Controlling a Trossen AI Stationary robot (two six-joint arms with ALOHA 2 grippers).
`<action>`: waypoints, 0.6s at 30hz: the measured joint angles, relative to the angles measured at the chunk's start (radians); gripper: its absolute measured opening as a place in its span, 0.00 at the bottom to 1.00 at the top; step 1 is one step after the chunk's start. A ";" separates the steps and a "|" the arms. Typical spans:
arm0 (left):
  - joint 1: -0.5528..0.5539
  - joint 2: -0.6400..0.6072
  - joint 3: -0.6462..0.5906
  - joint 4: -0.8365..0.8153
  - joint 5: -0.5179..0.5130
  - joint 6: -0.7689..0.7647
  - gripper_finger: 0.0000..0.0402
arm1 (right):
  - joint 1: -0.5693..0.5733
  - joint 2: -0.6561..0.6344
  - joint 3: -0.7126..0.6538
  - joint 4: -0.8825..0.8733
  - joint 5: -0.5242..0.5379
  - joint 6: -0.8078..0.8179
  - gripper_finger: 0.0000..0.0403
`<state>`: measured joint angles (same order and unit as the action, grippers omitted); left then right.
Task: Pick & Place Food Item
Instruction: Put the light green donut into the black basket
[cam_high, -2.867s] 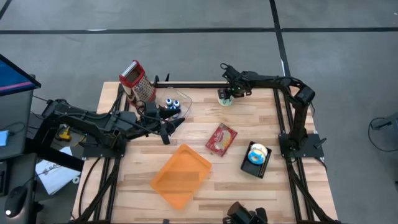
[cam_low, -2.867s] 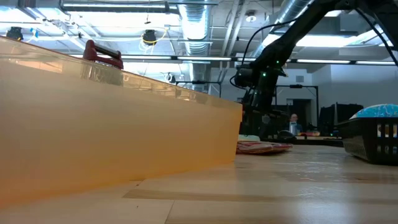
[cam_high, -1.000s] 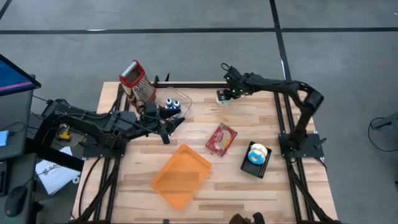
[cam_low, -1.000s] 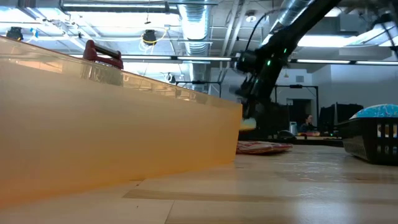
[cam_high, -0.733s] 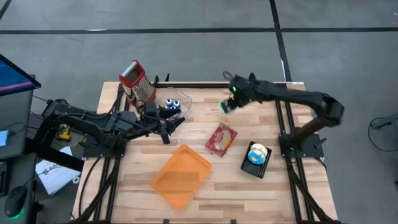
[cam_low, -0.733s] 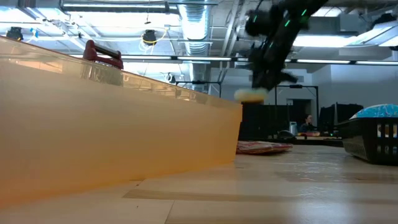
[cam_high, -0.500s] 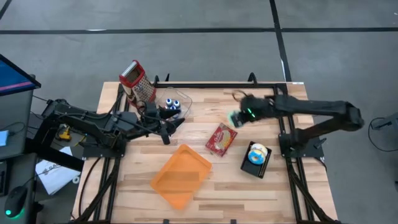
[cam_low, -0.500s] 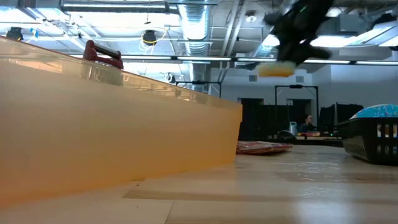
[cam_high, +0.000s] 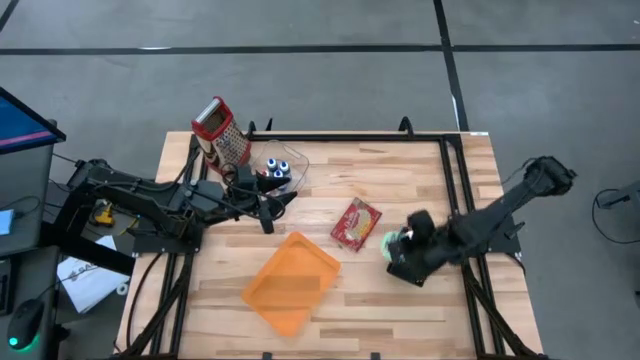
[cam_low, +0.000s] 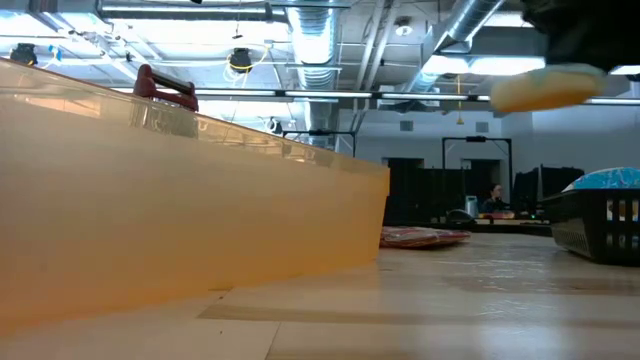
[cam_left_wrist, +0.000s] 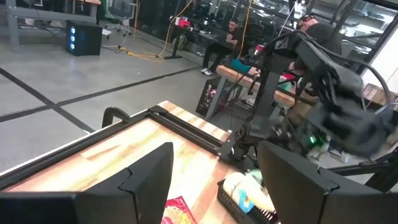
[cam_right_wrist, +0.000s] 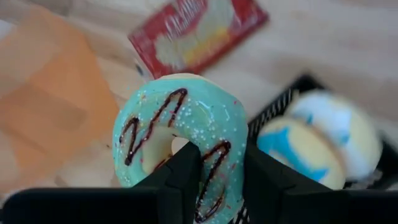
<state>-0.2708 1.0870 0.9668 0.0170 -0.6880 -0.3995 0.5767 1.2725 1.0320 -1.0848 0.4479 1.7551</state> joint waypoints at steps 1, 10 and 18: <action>-0.002 0.000 0.000 0.000 0.000 0.000 0.58 | 0.033 0.025 0.000 -0.001 0.006 0.049 0.24; -0.006 0.000 0.000 0.001 0.003 -0.001 0.58 | 0.262 0.185 0.000 -0.089 0.050 0.490 0.24; -0.006 0.000 0.000 0.004 0.014 -0.009 0.58 | 0.324 0.257 0.003 -0.142 0.054 0.598 0.24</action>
<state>-0.2768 1.0870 0.9668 0.0208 -0.6740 -0.4086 0.9009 1.5290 1.0351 -1.2267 0.5016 2.3528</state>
